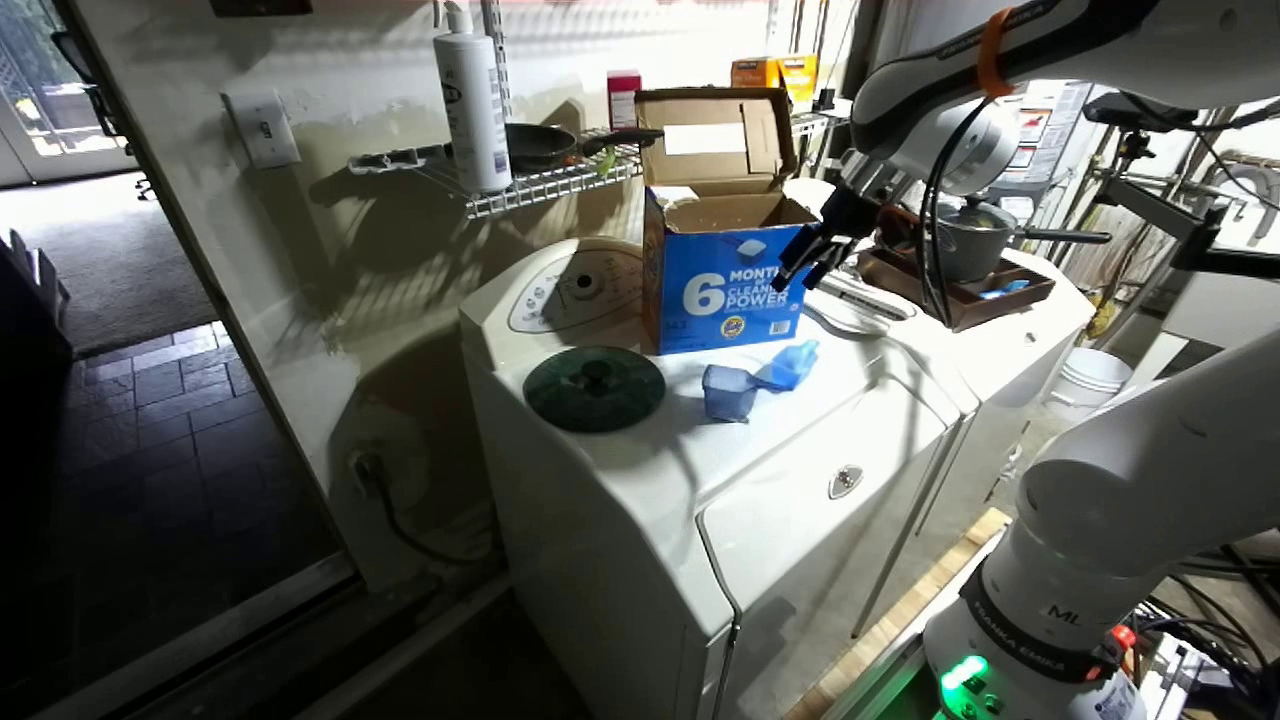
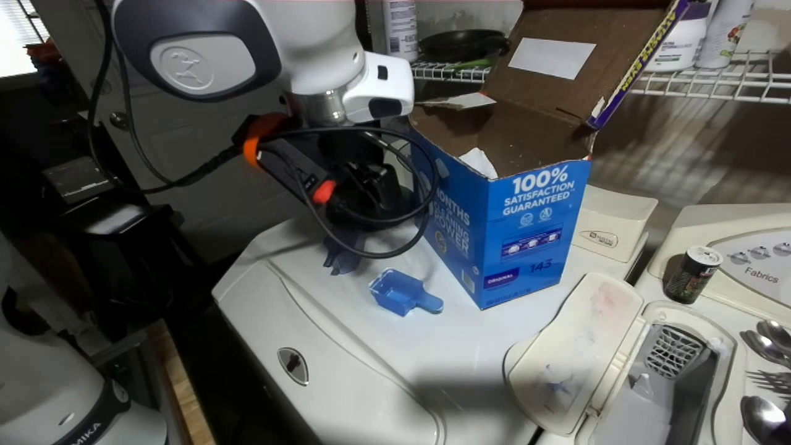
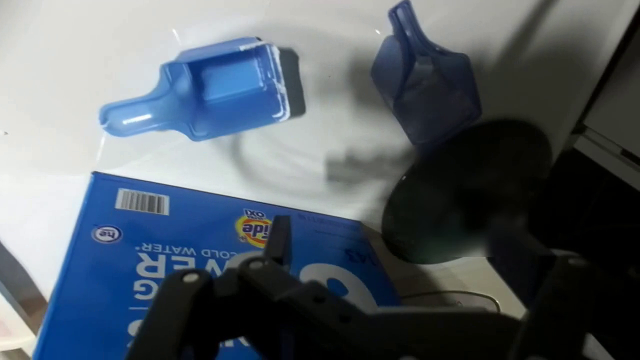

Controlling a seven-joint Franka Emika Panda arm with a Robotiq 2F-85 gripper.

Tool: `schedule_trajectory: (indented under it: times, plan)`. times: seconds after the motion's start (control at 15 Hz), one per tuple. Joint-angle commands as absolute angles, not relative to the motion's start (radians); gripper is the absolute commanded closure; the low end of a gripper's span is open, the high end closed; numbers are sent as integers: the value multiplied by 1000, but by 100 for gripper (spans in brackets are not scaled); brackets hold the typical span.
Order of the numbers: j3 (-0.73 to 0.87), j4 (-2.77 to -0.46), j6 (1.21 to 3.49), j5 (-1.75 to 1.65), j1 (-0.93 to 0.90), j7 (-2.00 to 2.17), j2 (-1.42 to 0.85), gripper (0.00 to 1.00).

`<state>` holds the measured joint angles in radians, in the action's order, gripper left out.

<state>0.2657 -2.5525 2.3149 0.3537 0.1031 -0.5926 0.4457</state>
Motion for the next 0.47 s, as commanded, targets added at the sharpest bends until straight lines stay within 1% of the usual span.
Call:
schedule_trajectory:
  times: [0.0,0.4]
  plan:
    - [284,-2556,2316,347,75,-579,464,0]
    - [287,-2565,2316,351,69,-577,485,0]
